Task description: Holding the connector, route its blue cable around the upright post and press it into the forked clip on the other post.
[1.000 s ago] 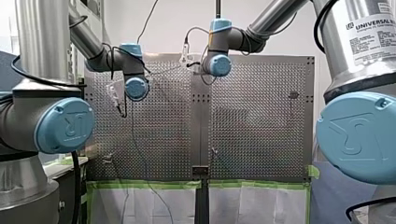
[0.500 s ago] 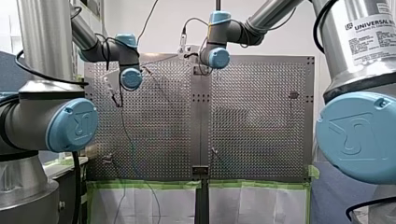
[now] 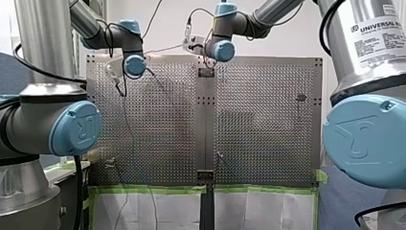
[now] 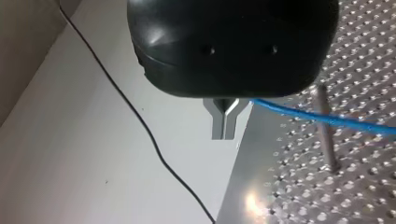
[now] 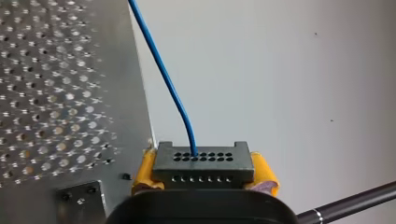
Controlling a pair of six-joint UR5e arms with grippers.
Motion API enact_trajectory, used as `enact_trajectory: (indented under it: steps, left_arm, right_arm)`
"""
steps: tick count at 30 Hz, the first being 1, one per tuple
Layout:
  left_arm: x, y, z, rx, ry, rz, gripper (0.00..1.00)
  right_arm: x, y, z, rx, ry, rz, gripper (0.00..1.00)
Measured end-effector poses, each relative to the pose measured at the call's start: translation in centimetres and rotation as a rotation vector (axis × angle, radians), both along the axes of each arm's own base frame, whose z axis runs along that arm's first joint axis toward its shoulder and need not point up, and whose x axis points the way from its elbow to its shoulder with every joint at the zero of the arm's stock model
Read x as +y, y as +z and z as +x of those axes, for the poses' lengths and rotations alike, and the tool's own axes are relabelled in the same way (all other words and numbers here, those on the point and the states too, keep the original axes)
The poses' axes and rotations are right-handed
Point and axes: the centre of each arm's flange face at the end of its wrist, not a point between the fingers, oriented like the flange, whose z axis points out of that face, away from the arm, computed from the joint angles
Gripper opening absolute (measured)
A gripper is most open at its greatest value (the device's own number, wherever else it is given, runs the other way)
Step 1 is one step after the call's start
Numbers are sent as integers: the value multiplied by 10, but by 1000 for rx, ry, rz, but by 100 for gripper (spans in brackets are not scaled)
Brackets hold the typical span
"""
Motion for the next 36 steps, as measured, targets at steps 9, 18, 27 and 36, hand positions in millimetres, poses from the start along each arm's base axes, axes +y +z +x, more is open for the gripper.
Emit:
enact_trajectory:
  steps: [9, 18, 27, 36]
  left_arm:
    - [9, 35, 15, -32, 21, -12, 0]
    - [12, 59, 40, -44, 11, -8, 0]
    - [20, 63, 74, -32, 23, -2, 0]
    - [32, 67, 103, -43, 17, 4, 0]
  right_arm:
    - [-18, 5, 8, 12, 4, 11, 2]
    - [-34, 0, 22, 24, 11, 19, 2]
    - [-41, -4, 31, 35, 21, 25, 2]
    - [-53, -16, 40, 43, 21, 31, 2]
